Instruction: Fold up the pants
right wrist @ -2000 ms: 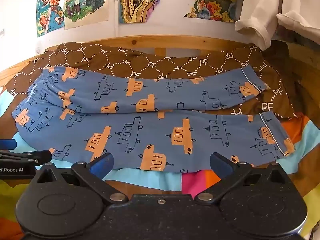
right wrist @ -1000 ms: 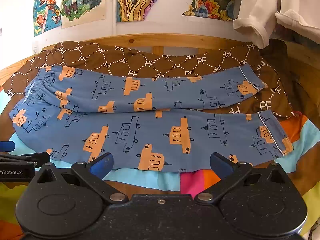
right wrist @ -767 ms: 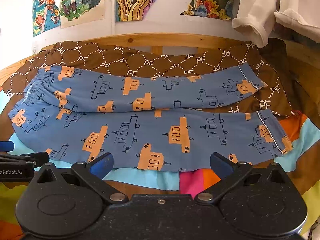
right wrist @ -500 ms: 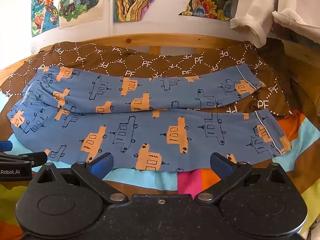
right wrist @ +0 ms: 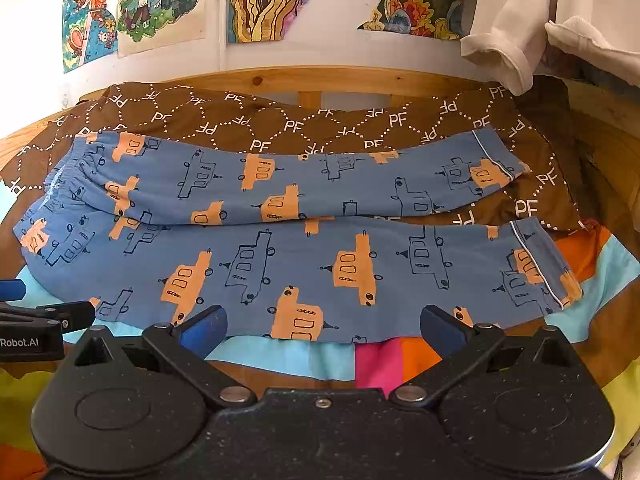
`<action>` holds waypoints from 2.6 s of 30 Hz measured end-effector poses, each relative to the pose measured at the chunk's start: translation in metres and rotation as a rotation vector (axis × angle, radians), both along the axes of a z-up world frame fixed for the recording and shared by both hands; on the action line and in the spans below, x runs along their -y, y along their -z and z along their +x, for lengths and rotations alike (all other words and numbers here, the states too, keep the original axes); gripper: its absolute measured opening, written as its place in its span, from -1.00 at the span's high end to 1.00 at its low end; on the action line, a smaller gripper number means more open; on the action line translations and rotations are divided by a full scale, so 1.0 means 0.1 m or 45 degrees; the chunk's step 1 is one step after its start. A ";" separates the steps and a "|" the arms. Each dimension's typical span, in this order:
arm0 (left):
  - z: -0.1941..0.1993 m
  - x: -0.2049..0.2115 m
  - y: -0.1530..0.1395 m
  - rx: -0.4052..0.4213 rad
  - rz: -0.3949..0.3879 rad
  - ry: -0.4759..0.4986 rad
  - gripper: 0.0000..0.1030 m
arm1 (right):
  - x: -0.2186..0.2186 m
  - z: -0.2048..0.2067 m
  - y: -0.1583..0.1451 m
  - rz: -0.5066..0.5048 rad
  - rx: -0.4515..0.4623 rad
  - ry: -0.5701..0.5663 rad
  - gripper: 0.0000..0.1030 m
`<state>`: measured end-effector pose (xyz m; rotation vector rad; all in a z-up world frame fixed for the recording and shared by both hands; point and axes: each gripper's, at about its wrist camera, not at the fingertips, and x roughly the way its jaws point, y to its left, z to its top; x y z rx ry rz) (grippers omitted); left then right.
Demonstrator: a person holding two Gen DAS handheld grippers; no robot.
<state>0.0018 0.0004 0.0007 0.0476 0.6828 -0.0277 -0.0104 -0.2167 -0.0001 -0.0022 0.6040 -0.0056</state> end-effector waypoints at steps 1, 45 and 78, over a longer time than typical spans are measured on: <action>0.00 0.00 0.00 0.000 0.000 0.000 -0.99 | 0.00 0.00 0.00 0.000 0.000 0.001 -0.99; 1.75 0.00 -1.03 0.154 0.393 0.289 -1.00 | 0.49 1.69 -0.99 -0.342 -0.266 -0.768 -0.99; 3.45 0.34 -0.22 -0.501 0.711 0.762 0.37 | 0.67 4.24 -0.01 -0.031 -0.469 -1.072 0.31</action>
